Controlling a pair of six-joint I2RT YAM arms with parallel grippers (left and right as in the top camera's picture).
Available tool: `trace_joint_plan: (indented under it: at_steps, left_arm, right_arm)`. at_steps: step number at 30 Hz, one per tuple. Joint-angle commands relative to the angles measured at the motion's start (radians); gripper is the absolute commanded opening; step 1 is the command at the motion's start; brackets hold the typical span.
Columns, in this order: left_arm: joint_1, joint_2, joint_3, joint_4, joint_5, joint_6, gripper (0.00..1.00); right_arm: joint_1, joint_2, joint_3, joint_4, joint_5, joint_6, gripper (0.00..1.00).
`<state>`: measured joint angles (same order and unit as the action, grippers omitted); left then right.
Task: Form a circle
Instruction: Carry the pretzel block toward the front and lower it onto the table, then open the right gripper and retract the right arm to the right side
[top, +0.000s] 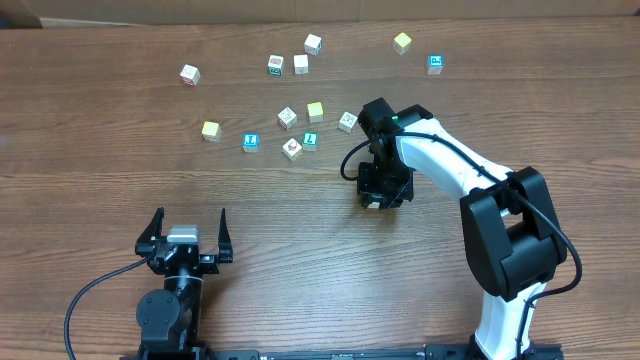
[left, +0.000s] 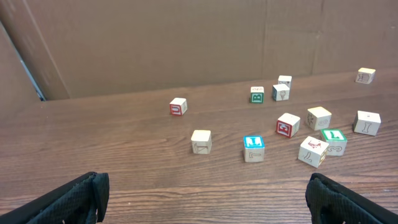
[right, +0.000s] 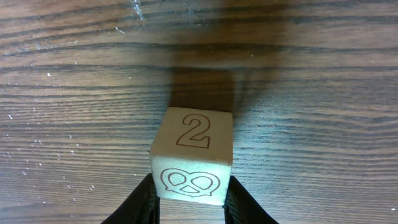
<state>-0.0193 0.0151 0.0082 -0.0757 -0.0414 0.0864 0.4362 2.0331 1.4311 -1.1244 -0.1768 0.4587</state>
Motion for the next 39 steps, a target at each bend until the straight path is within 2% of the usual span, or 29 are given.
trace_joint_plan:
  at_steps: [1,6,10,13,22,28,30,33,36,39]
  left_arm:
    - [0.004,-0.01,-0.003,0.003,-0.01,0.026,1.0]
    - [0.004,-0.01,-0.003,0.003,-0.01,0.026,1.0]
    - [0.004,-0.01,-0.003,0.003,-0.01,0.026,1.0]
    - [0.004,-0.01,-0.003,0.003,-0.01,0.026,1.0]
    - [0.004,-0.01,-0.003,0.003,-0.01,0.026,1.0]
    - [0.004,-0.01,-0.003,0.003,-0.01,0.026,1.0]
    - [0.004,-0.01,-0.003,0.003,-0.01,0.026,1.0]
    - [0.004,-0.01,-0.003,0.003,-0.01,0.026,1.0]
    - [0.004,-0.01,-0.003,0.003,-0.01,0.026,1.0]
    - [0.004,-0.01,-0.003,0.003,-0.01,0.026,1.0]
  right_arm:
    - [0.003,-0.028,-0.006,0.003,0.048,0.015,0.28]
    - [0.003,-0.028,-0.006,-0.009,0.049,-0.044,0.29]
    - [0.003,-0.028,-0.006,-0.005,0.049,-0.044,0.34]
    - [0.003,-0.028,-0.006,-0.002,0.049,-0.044,0.42]
    - [0.003,-0.028,-0.006,0.026,0.049,-0.044,0.45]
    - [0.003,-0.028,-0.006,0.067,0.056,-0.044,0.57]
    - [0.003,-0.028,-0.006,0.082,0.077,-0.044,0.66]
    - [0.001,-0.028,-0.006,0.121,0.122,-0.043,0.7]
    - [0.001,-0.028,-0.006,0.178,0.166,-0.043,0.81]
    - [0.0,-0.028,-0.006,0.241,0.234,-0.043,0.88]
